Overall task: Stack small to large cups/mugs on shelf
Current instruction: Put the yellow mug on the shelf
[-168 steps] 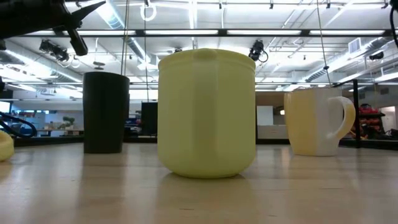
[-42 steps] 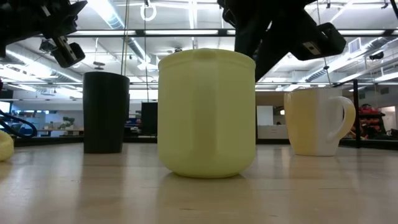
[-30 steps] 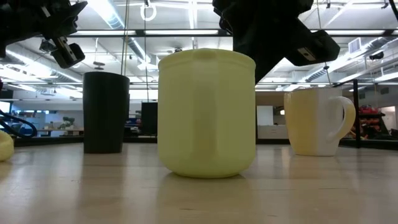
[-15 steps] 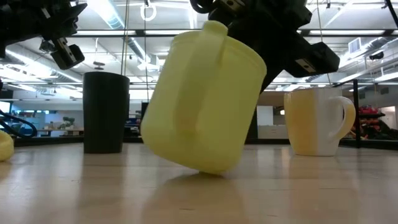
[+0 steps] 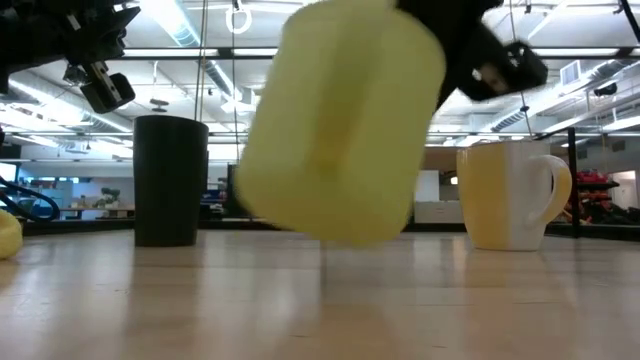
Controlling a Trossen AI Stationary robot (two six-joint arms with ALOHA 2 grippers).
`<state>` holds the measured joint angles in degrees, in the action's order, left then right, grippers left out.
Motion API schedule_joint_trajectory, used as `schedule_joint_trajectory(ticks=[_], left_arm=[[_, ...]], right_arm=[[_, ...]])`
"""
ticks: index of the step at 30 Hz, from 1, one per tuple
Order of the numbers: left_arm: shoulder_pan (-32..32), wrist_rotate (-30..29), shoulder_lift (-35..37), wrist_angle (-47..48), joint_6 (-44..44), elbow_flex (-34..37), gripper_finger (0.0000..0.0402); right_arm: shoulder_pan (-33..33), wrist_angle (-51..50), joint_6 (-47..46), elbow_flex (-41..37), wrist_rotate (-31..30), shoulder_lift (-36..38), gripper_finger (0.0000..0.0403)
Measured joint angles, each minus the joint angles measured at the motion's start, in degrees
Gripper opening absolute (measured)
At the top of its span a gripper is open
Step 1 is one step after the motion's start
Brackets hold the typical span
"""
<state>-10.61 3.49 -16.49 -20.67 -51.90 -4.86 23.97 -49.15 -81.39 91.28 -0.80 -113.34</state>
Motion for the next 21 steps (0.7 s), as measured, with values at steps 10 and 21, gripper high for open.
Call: schedule_joint_trajectory(ticks=[10, 21], left_arm=[[-0.02, 0.00, 0.00, -0.02, 0.04, 0.00, 0.0036], [0.00, -0.43, -0.02, 0.09, -0.02, 0.00, 0.0031]], right_arm=[[-3.41, -30.06, 8.32, 19.47, -1.76, 0.11, 0.0012], [-13.86, -40.81, 21.08, 30.26, -4.26, 3.80, 0.0011]])
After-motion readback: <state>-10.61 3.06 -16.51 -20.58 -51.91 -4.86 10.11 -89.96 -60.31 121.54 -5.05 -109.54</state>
